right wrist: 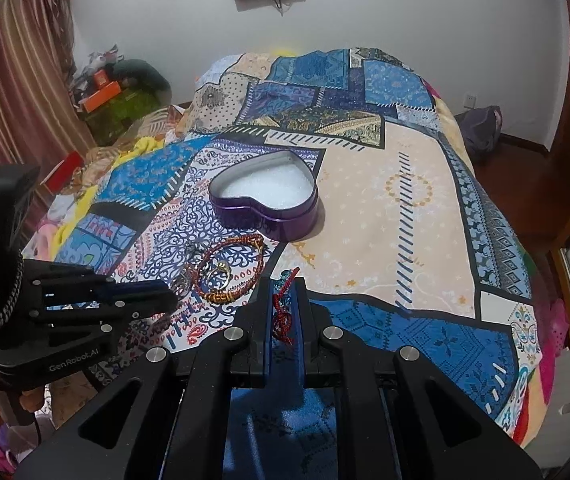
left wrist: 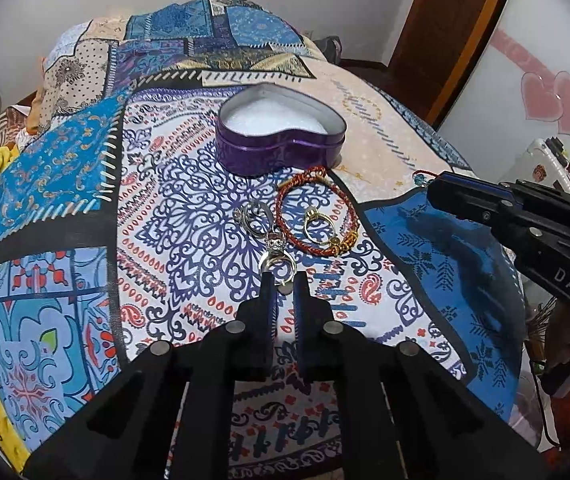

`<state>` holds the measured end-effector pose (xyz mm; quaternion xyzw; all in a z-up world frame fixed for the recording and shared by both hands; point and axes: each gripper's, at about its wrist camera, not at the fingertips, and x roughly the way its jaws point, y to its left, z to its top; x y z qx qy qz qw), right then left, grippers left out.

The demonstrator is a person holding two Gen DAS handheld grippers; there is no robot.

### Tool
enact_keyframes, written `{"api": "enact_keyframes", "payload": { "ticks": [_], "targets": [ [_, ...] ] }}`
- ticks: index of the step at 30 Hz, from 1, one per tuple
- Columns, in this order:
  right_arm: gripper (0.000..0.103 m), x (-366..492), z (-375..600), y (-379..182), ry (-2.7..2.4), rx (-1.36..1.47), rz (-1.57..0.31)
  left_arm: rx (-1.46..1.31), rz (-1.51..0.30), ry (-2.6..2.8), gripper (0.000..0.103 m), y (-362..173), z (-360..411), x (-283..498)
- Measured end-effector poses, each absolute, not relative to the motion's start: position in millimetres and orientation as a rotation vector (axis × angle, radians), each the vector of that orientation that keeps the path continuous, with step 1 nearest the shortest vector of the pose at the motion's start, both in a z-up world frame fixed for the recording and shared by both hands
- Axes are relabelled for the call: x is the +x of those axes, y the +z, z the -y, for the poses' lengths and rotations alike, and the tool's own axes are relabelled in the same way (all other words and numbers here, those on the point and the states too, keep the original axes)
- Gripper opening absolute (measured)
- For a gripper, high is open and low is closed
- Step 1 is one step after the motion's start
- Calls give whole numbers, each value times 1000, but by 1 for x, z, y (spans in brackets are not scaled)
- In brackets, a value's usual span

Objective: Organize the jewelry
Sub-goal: 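Grasp a gold ring with the left gripper while the right gripper holds the red bracelet, then carry the ring and the red bracelet over the purple tin and open both grippers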

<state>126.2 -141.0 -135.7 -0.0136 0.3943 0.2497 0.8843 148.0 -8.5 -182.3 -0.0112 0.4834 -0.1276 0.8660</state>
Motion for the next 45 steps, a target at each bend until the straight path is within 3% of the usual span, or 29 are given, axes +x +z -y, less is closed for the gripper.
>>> {"api": "enact_keyframes", "payload": {
  "ticks": [10, 12, 14, 16, 24, 29, 45],
  "targets": [
    [8, 121, 139, -122, 524, -23, -782, -39, -966, -260, 3, -166, 0, 143],
    [8, 121, 138, -122, 527, -20, -783, -37, -991, -252, 9, -169, 1, 145],
    [8, 121, 137, -123, 531, -18, -788, -45, -1019, -252, 32, -175, 1, 147],
    [8, 121, 137, -124, 534, -17, -794, -60, -1027, -260, 38, -178, 2, 150],
    [8, 122, 140, -126, 531, -14, -800, -67, -1019, -260, 37, -192, 5, 159],
    [8, 124, 142, -127, 531, -11, -804, -26, -1000, -251, 17, -193, 7, 157],
    [8, 130, 138, -121, 533, -10, -782, -11, -915, -239, 17, -166, 5, 144]
  ]
}}
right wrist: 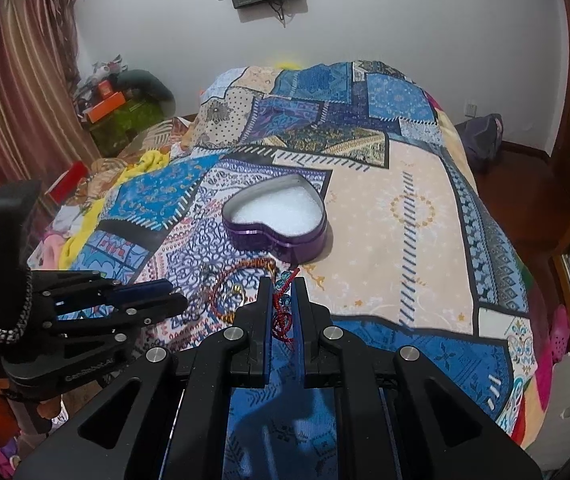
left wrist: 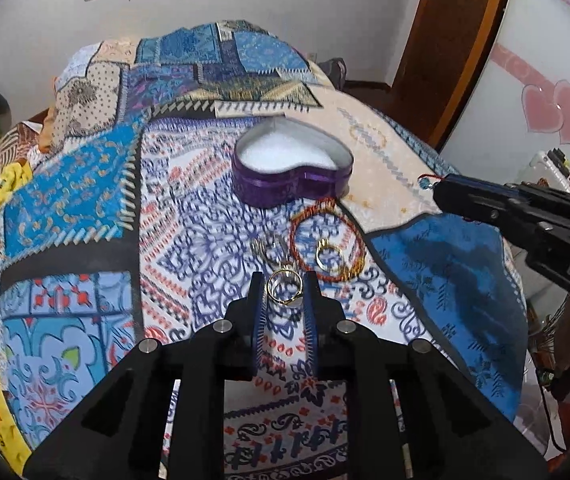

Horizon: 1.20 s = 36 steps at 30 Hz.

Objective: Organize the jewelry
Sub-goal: 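Carry the ring and the red bracelet over the purple tin and open both grippers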

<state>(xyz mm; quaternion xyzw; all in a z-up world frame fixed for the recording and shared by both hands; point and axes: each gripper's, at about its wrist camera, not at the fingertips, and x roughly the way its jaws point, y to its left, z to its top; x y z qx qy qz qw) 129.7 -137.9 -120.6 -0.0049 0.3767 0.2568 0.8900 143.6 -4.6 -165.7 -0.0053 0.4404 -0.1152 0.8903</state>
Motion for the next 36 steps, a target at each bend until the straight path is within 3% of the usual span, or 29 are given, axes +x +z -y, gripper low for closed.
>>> {"api": "enact_keyframes", "payload": {
  "ticks": [14, 36],
  "targets": [
    [8, 158, 123, -100, 523, -30, -693, -4, -776, -212, 17, -128, -8, 180],
    [8, 217, 98, -118, 572, -126, -758, 41, -813, -274, 17, -149, 0, 242]
  ]
}}
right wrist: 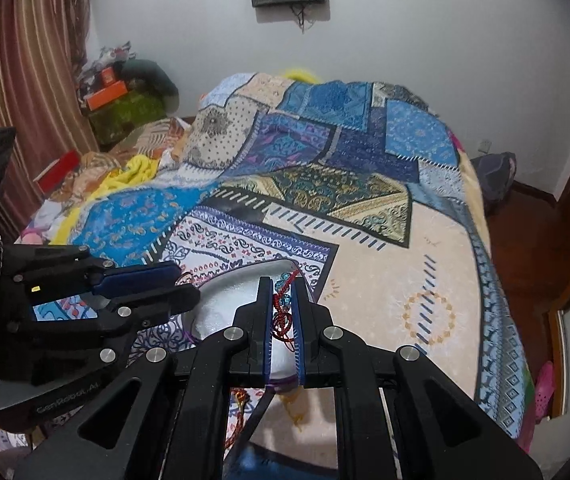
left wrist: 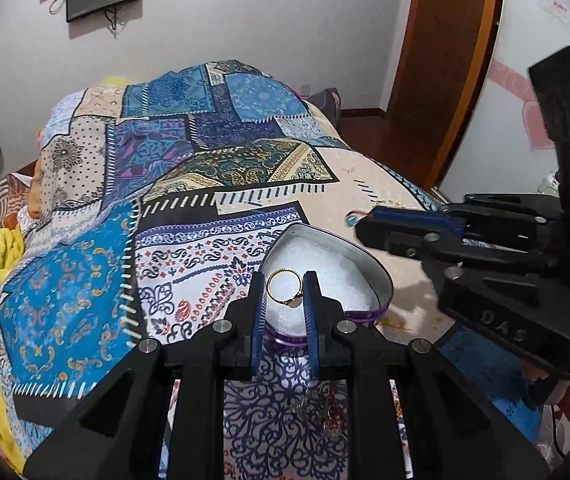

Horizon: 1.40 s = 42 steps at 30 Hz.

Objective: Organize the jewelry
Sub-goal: 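Carry the ring and the red bracelet over the purple tin and open both grippers, then withdraw both grippers from the tin toward the remaining jewelry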

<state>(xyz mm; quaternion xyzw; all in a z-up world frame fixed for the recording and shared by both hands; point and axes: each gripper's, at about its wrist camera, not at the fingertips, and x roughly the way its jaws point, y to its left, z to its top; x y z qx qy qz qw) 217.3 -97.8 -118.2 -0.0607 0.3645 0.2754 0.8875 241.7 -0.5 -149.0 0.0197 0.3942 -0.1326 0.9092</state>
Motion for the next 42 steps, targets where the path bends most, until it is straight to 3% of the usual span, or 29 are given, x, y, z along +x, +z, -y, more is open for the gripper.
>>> {"api": "enact_keyframes", "payload": {
  "ticks": [21, 30, 33, 35, 38, 42],
  "targets": [
    [8, 238, 98, -139, 626, -115, -923, 79, -867, -309, 17, -165, 6, 257],
    [9, 231, 100, -127, 609, -133, -902, 79, -845, -284, 18, -151, 1, 246],
    [9, 225, 103, -117, 604, -134, -883, 81, -826, -267, 27, -141, -3, 239],
    [10, 220, 104, -111, 598, -135, -870, 77, -804, -244, 45, -133, -7, 232],
    [15, 213, 106, -102, 582, -145, -849, 70, -784, -225, 46, -122, -12, 222],
    [37, 199, 110, -91, 554, -152, -811, 63, -769, -209, 46, -110, -19, 207]
  ]
}}
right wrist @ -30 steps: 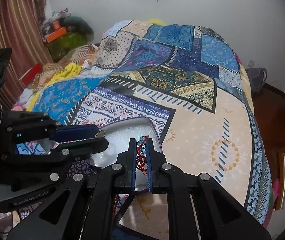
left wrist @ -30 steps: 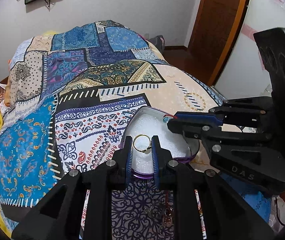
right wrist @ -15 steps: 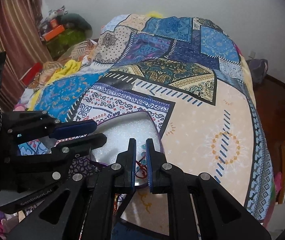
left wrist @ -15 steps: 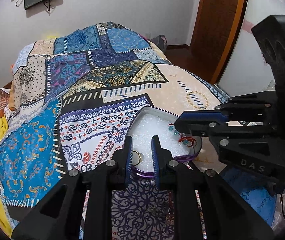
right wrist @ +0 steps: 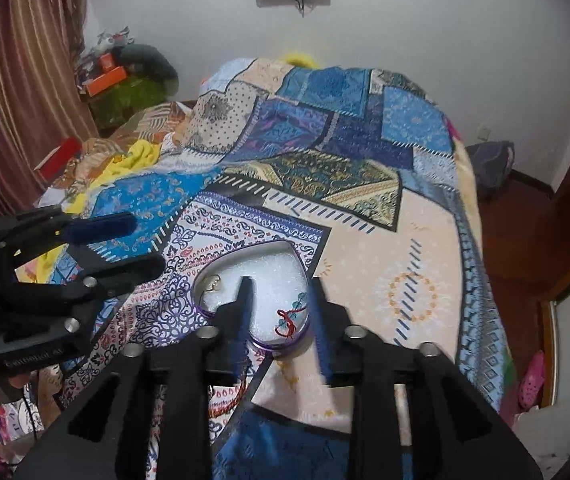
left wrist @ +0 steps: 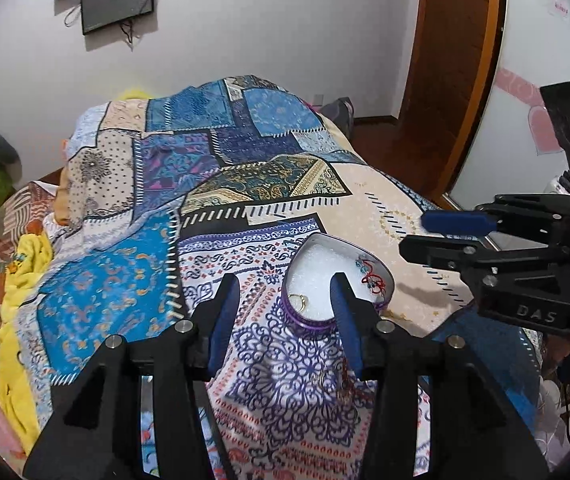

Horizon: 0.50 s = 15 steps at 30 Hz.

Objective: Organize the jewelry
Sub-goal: 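Withdraw both grippers from the tin toward the remaining jewelry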

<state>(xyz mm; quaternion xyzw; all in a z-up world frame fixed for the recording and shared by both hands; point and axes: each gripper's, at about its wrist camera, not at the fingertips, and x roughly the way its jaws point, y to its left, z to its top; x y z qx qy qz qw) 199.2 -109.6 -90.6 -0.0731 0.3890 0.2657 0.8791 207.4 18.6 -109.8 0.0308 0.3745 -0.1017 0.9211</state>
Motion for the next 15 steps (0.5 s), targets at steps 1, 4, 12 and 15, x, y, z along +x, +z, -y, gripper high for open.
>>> {"api": "enact_keyframes", "payload": {
  "ticks": [1, 4, 12, 15],
  "targets": [
    [39, 197, 110, -89, 553, -149, -803, 66, -767, -206, 46, -108, -19, 204],
    [39, 187, 113, -81, 544, -150, -779, 76, -769, -202, 46, -104, -21, 193],
    [39, 162, 115, -79, 541, -146, -771, 91, -811, -214, 49, -115, -21, 168],
    [39, 155, 114, -85, 529, -165, -776, 94, -840, -228, 49, -124, -19, 161]
  ]
}}
